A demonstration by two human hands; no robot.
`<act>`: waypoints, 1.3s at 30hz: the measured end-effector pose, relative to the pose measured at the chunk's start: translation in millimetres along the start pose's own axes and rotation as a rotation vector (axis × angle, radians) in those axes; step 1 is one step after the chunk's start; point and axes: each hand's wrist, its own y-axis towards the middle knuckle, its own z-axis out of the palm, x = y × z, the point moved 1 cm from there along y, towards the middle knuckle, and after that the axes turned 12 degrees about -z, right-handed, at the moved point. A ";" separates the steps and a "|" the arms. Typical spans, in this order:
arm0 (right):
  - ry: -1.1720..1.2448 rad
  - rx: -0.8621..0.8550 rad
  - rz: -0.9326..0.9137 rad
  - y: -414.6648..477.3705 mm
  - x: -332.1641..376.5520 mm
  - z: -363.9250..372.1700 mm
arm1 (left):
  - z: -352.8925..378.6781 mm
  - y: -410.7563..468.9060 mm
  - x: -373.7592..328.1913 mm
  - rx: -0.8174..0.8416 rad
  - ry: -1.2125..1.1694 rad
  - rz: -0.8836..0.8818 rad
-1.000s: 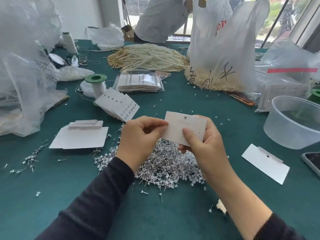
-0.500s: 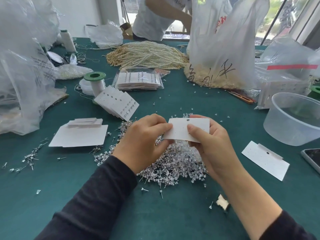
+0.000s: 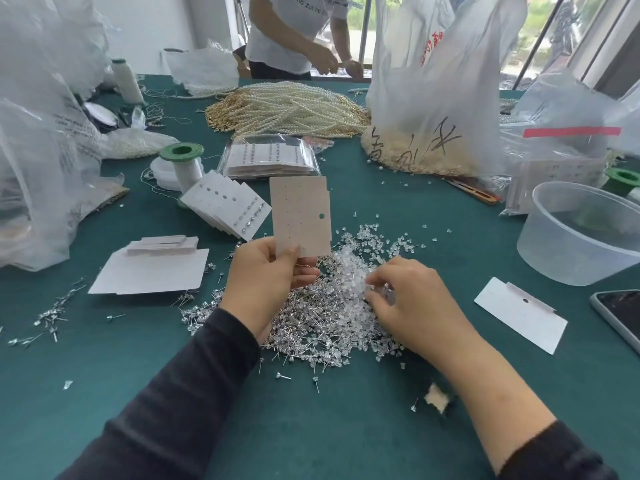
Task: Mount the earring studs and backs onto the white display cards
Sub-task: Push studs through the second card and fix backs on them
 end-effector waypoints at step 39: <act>0.493 -0.585 -0.121 -2.4 36.6 -0.3 | 21.3 -18.9 14.2 0.063 0.012 0.025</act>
